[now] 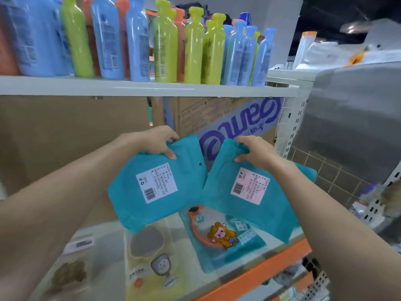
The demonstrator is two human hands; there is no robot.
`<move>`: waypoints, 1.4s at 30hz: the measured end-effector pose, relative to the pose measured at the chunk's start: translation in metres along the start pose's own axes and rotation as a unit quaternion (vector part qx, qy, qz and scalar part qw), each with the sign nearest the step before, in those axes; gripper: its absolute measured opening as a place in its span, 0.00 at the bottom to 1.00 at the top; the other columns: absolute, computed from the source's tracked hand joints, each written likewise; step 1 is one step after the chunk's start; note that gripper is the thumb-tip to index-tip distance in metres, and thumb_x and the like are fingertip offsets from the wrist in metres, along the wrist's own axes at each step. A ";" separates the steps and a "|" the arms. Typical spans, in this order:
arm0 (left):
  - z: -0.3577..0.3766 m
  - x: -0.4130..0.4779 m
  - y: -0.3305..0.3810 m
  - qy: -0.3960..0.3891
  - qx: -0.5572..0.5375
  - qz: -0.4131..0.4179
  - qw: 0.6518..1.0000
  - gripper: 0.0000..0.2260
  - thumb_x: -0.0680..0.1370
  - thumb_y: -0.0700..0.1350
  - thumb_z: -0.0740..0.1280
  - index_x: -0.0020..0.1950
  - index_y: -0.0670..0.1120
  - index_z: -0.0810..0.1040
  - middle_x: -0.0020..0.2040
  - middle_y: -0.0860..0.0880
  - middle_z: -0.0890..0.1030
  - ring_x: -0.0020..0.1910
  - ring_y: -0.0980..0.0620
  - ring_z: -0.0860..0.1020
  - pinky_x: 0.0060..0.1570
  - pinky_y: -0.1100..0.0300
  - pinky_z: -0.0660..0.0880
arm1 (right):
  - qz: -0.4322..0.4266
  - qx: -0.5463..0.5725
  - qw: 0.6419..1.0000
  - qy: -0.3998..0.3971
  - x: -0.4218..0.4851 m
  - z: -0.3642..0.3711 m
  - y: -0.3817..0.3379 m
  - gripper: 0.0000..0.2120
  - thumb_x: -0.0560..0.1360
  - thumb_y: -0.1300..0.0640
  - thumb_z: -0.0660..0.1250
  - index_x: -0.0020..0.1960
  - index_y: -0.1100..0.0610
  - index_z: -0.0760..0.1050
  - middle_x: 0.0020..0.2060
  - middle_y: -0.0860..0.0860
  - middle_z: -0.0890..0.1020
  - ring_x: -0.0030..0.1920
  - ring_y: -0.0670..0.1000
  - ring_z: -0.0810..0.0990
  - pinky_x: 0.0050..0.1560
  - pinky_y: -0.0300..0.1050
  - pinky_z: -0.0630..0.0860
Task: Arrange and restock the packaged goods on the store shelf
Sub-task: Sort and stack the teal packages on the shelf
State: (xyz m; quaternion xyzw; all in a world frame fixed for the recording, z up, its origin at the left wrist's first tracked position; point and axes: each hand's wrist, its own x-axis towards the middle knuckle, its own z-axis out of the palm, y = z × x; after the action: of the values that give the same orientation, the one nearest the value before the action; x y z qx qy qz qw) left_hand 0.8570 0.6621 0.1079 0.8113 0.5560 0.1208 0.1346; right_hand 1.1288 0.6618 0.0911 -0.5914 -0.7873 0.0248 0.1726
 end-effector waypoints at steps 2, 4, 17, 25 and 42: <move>0.010 0.014 0.007 0.001 0.010 -0.011 1.000 0.12 0.70 0.40 0.74 0.53 0.43 0.79 0.51 0.50 0.82 0.49 0.52 0.79 0.56 0.57 0.73 | -0.012 0.010 1.000 -0.004 0.008 0.001 0.023 0.21 0.71 0.55 0.72 0.62 0.54 0.72 0.59 0.51 0.77 0.59 0.55 0.74 0.51 0.47 0.69; 0.021 0.028 0.017 -0.001 0.006 -0.024 1.000 0.13 0.70 0.39 0.74 0.54 0.40 0.79 0.52 0.48 0.82 0.51 0.49 0.79 0.57 0.55 0.73 | -0.031 0.026 0.999 -0.009 0.016 0.001 0.049 0.18 0.70 0.56 0.72 0.59 0.53 0.73 0.55 0.50 0.77 0.57 0.55 0.75 0.47 0.45 0.67; 0.095 0.069 0.093 -0.034 -0.006 -0.158 0.987 0.13 0.70 0.39 0.73 0.54 0.42 0.79 0.51 0.49 0.82 0.49 0.53 0.78 0.51 0.61 0.74 | -0.148 0.056 0.984 -0.081 0.052 -0.009 0.174 0.12 0.69 0.55 0.73 0.45 0.48 0.69 0.49 0.50 0.78 0.49 0.54 0.76 0.49 0.49 0.73; 0.127 0.086 0.081 -0.079 -0.026 -0.194 0.978 0.10 0.72 0.41 0.71 0.52 0.46 0.77 0.52 0.49 0.80 0.49 0.52 0.78 0.48 0.64 0.72 | -0.157 0.091 0.979 -0.096 0.069 0.000 0.198 0.13 0.68 0.57 0.74 0.42 0.47 0.70 0.45 0.48 0.79 0.47 0.53 0.77 0.48 0.47 0.72; 0.178 0.101 0.070 0.042 -0.127 -0.230 0.964 0.31 0.71 0.45 0.73 0.70 0.47 0.64 0.69 0.46 0.68 0.64 0.49 0.69 0.63 0.58 0.66 | -0.184 0.162 0.962 -0.120 0.098 0.005 0.215 0.09 0.66 0.59 0.75 0.43 0.54 0.76 0.42 0.51 0.82 0.44 0.53 0.81 0.51 0.55 0.76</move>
State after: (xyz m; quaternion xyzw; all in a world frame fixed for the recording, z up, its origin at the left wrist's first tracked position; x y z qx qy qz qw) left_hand 1.0155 0.7176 -0.0287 0.6322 0.7126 0.1902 0.2375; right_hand 1.3023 0.8195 0.0580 -0.3934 -0.8827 0.1909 0.1723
